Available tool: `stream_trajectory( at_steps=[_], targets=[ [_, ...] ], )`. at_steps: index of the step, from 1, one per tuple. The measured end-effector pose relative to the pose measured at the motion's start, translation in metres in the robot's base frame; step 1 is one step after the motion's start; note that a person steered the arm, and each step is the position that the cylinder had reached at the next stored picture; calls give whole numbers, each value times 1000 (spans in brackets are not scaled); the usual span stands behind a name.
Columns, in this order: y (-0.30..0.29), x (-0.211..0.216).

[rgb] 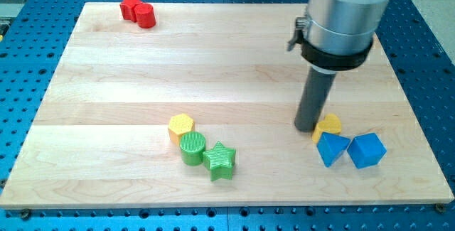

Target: Move the hexagon into the triangle

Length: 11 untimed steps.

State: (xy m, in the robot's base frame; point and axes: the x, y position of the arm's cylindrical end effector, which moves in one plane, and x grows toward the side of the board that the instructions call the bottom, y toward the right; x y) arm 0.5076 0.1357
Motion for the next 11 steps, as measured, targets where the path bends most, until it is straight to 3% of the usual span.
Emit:
stream_trajectory(
  at_steps=[1, 2, 3, 4, 5, 6, 7, 8, 9, 10, 11],
  targets=[
    [20, 11],
    [-45, -1],
    [-184, -10],
    [-270, -5],
    [-315, 2],
    [-383, 76],
    [-305, 75],
    [-250, 31],
    [-305, 7],
    [-190, -23],
    [-57, -17]
  ],
)
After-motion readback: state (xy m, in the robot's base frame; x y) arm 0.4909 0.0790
